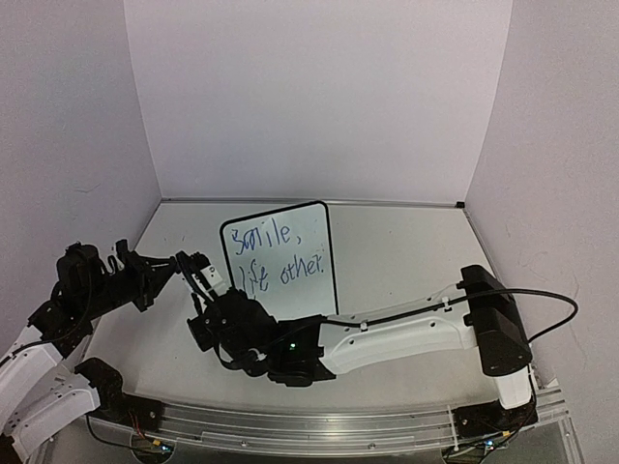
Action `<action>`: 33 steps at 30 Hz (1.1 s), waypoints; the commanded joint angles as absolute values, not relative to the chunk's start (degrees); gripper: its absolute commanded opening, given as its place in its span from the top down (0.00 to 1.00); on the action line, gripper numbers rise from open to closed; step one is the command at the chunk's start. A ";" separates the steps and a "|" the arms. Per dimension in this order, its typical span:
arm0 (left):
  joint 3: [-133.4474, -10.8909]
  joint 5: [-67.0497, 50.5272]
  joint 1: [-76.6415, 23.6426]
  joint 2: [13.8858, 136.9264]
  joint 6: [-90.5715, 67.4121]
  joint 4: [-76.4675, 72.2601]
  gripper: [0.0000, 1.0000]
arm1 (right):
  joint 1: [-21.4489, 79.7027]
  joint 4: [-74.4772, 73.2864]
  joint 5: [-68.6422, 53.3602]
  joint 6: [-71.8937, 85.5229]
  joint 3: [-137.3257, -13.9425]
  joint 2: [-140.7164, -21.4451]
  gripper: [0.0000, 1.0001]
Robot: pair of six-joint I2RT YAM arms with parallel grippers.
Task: Write a sentence on the whiteboard
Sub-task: Insert the pen cap into the whiteboard marker.
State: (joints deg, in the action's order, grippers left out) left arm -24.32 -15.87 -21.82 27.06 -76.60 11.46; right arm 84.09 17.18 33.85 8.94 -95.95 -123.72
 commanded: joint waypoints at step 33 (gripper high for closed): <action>-24.91 -19.36 -21.97 27.82 -76.22 9.45 1.00 | 83.55 17.45 35.83 7.43 -100.58 -126.53 1.00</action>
